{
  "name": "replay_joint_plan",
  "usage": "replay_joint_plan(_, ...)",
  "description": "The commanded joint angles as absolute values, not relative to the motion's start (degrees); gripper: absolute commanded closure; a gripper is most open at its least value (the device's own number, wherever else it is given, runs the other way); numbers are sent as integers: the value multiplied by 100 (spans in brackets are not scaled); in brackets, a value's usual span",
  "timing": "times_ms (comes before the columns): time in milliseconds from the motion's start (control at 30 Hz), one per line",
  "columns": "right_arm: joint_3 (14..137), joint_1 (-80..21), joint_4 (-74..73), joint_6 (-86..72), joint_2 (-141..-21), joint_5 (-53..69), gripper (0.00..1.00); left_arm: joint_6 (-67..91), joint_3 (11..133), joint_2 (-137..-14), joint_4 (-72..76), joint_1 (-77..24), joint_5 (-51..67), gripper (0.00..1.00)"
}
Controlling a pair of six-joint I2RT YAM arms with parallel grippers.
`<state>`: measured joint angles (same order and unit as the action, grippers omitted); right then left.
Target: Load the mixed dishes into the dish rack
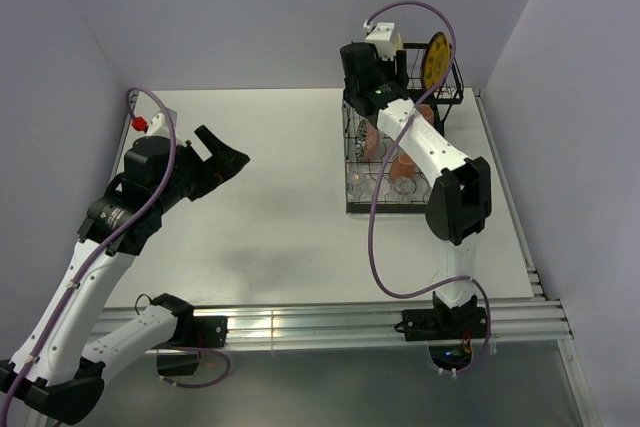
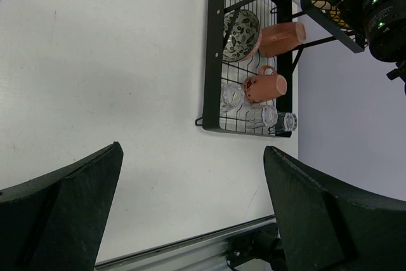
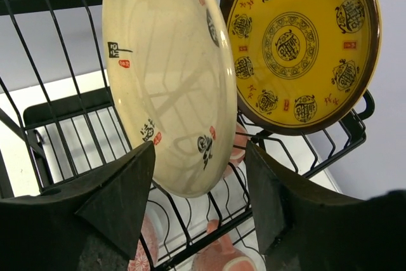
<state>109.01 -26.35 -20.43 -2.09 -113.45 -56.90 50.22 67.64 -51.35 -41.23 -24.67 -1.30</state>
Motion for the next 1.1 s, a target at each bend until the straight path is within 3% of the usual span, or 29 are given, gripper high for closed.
replay_joint_plan(0, 10767, -2602, -2048, -281, -10925, -5739, 33, 4975, 6706, -5001, -3999, -2470, -53, 1)
replay_joint_plan(400, 10109, -2716, -2232, -571, -9925, -5669, 18, 5045, 6522, -4983, -3964, -2470, 88, 1)
replay_joint_plan(433, 10038, -2768, -2363, -711, -9818, -5669, 13, 5045, 6495, -4992, -3955, -2470, 97, 1)
replay_joint_plan(467, 9889, -2786, -2477, -825, -9565, -5652, 1, 5054, 6434, -4992, -3946, -2461, 140, 1)
replay_joint_plan(633, 8775, -3066, -2952, -1509, -8405, -5169, 0, 5185, 6066, -4922, -3771, -2470, 439, 1)
replay_joint_plan(833, 7246, -3550, -3427, -2565, -7674, -4062, 0, 5458, 5136, -4623, -3367, -2470, 992, 1)
replay_joint_plan(1067, 5355, -4157, -3323, -3919, -6866, -3649, 0, 5704, 3974, -4456, -2682, -2470, 1845, 1)
